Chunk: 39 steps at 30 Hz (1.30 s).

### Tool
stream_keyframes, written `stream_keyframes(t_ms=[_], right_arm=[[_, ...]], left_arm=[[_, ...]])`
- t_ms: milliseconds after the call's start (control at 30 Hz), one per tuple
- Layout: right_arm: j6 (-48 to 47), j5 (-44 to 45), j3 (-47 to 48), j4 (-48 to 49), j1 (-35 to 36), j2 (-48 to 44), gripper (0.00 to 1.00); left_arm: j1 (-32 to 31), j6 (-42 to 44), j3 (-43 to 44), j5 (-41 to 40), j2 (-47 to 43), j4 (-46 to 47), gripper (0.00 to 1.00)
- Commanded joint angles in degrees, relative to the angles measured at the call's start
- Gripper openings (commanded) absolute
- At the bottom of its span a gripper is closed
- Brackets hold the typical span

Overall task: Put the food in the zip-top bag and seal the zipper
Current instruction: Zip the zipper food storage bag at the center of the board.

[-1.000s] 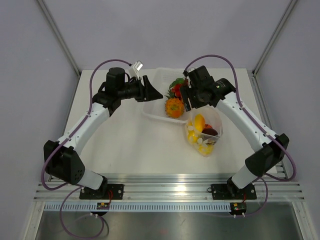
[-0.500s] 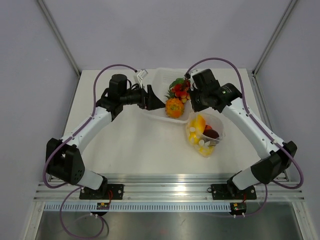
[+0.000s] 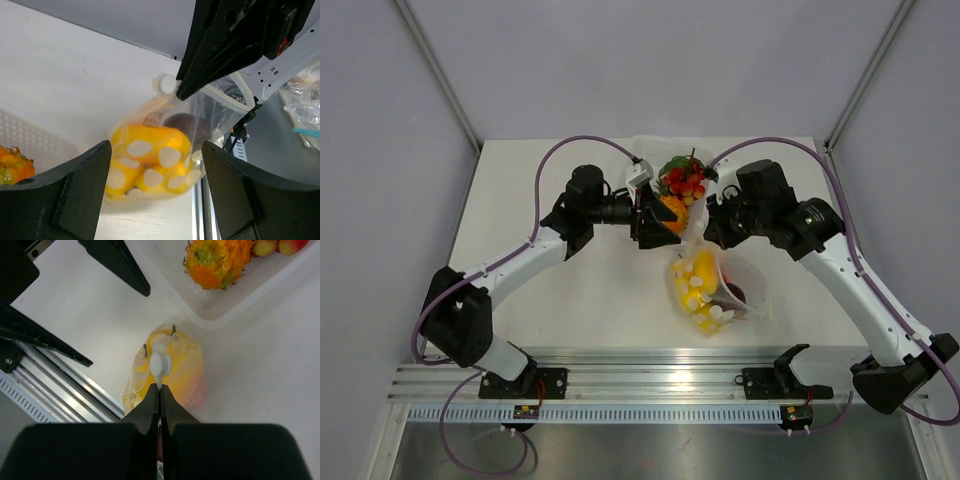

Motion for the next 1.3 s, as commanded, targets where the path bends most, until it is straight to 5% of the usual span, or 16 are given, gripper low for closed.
stream_keyframes(t_ms=[0,600,933,1200,1267], right_arm=[[-2.62,-5.0,-1.32,3.35,0.47,-3.23,0.0],[-2.54,-5.97,-3.08,4.14,0.47,-5.52,0.0],[-2.54,-5.09,-3.17,4.31,0.47,-5.87,0.0],[-2.27,-4.65,-3.08,4.58,0.47,-5.96,0.01],[-1.84,-4.12,-2.91,4.66,0.47,-6.05,0.08]], left_arm=[[-0.45,1.28,0.8,4.77,1.97,10.76,0.75],[-4.85,-9.7,5.46,13.3,9.27,22.97,0.65],[-5.37,-16.21,4.14,15.86,10.5,30.1,0.43],[-5.37,-14.47,5.98,15.42,10.68,25.81,0.0],[-5.37,-13.58,6.34,15.24,10.59,23.18,0.0]])
